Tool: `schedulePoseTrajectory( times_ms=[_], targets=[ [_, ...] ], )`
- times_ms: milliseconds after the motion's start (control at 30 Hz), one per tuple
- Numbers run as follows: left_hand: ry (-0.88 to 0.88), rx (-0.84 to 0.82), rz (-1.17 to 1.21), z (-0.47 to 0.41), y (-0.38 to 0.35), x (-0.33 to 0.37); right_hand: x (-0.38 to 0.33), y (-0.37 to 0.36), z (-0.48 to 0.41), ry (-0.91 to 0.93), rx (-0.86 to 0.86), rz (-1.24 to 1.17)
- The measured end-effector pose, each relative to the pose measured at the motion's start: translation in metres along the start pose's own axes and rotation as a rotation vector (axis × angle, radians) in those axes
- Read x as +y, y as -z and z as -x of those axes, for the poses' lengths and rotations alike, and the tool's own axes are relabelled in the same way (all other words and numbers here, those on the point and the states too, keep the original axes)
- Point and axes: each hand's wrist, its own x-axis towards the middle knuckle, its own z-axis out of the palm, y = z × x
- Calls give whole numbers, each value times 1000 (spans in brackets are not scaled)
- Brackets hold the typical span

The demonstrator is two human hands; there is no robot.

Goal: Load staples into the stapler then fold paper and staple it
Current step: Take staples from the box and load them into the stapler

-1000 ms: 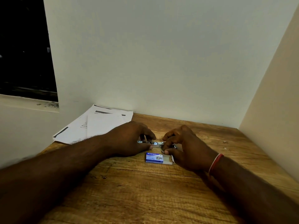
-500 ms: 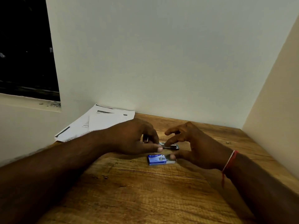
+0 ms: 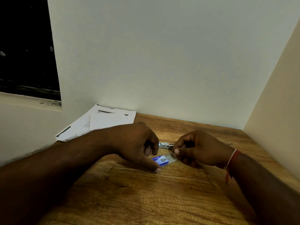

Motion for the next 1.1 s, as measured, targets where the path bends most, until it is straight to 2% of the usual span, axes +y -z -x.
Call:
schedulePoseTrajectory(
  times_ms=[100,367,800,900,1000,1100],
  targets=[
    [50,-61,-21,-1,-2,2,0,-5,-2,-85,-28,-55],
    [54,-13,-84,-3,-4,5,-2,-12,-5,-172,3,-141],
    [36,28,-68,-4,-14,4,1,-24,-8,-116,-50,-311],
    [24,38,-57,-5,-14,3,0,-21,-6,-11,-112,-148],
    [16,41,-51,-5,-15,1,-3,-21,-4,89,-89,127],
    [25,63,-24,-7,-12,-3,-5,-10,-2,107,-95,264]
  ],
)
